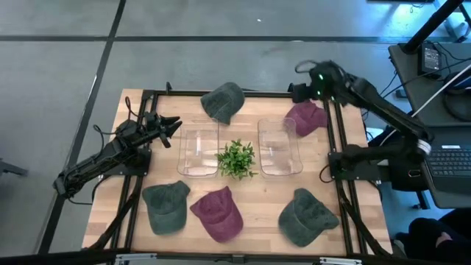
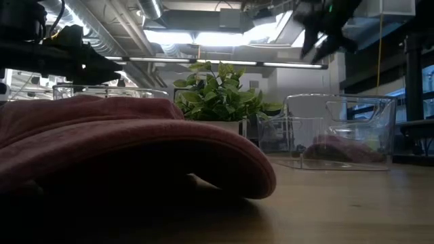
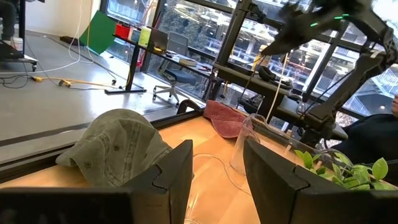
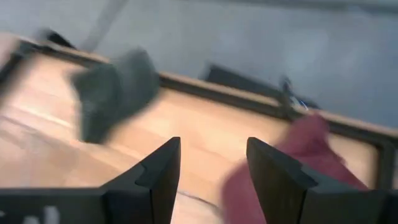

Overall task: Pick & Place hat
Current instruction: Put the top red cap into the right transparent bin

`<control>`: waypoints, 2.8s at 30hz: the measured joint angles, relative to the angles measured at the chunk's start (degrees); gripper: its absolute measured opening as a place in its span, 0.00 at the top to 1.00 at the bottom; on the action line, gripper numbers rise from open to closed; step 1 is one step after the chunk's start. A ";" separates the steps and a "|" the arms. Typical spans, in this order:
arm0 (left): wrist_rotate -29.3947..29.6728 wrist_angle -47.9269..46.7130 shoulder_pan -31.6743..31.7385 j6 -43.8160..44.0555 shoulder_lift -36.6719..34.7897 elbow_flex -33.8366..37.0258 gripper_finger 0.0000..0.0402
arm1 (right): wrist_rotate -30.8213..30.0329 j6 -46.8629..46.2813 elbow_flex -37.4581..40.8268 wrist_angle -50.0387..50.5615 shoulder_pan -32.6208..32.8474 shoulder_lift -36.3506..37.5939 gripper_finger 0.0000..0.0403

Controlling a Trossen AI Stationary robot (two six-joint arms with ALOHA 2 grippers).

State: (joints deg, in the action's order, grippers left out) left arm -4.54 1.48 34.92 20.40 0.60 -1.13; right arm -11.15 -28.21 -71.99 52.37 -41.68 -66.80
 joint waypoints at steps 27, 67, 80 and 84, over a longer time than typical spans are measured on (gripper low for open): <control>0.20 -0.06 0.01 -0.07 -0.02 0.00 0.65 | -0.89 -5.34 1.95 5.14 -18.77 -24.90 0.54; 0.61 -1.53 0.00 -0.15 0.04 0.00 0.65 | 4.79 -9.28 1.70 -5.04 -18.97 -46.47 0.92; 0.70 -1.55 0.02 -0.17 0.04 0.00 0.65 | 0.29 -2.02 2.42 -4.34 -16.24 -37.73 0.96; 0.71 -1.57 0.02 -0.17 0.04 0.00 0.65 | -1.50 -0.82 2.14 -4.46 -14.16 -31.25 0.96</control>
State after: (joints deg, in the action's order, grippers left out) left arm -3.83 -0.10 34.94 20.23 0.64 -1.13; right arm -12.65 -29.03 -69.85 47.91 -55.84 -98.06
